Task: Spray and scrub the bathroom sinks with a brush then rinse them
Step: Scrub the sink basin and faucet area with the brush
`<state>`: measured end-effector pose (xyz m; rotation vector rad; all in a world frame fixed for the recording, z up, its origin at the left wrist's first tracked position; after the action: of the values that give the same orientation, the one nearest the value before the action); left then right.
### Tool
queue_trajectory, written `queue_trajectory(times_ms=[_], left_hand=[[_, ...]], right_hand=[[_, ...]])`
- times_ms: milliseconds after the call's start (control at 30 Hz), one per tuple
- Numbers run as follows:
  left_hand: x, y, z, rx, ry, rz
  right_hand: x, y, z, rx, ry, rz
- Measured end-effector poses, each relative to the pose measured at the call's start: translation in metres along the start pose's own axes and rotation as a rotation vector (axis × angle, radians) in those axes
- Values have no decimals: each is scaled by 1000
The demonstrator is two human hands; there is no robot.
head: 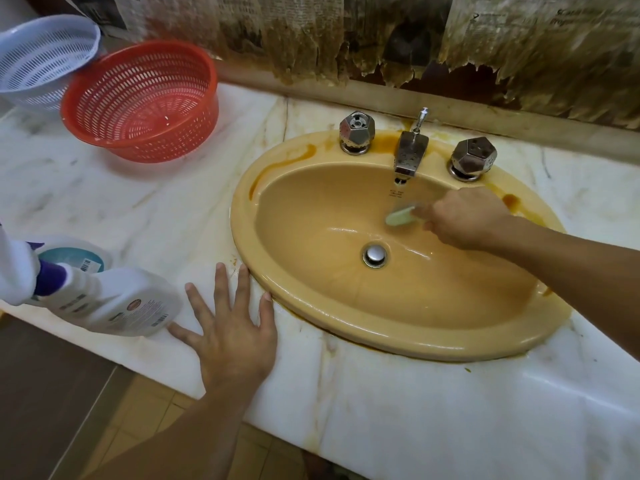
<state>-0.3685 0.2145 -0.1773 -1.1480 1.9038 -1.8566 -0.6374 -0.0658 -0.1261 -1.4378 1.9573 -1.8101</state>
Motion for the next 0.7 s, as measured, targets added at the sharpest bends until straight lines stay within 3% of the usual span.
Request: queue_trajectory(times_ms=[133,233,367,467,600,700], left_hand=[[0,0,0,-7,0,4],[-1,0,0,-4,3,-6],[-2,1,0,0,2,-3],[-1,1,1,1,6,-8],[-3,2,1,2,2,-5],[-3,3,1,-3,4,3]], right_hand=[[-12,10,7,146,98,59],[-25,19,6,-90,52,171],[-28,30,5,20,93,135],[-36,27,1,-163,68,263],[-39,24,4,-83,134,193],[-54,24,-3,-245,163,369]])
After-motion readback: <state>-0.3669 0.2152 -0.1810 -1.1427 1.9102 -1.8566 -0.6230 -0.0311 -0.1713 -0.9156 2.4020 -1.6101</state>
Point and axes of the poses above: each hand's wrist, its own z-axis towards the middle knuckle, its own y-axis out of the palm, x = y × z, the point moved 1 cm from there along z, towards the middle knuckle, and after that the axes turned 10 degrees about -z, right-handed, at the moved point
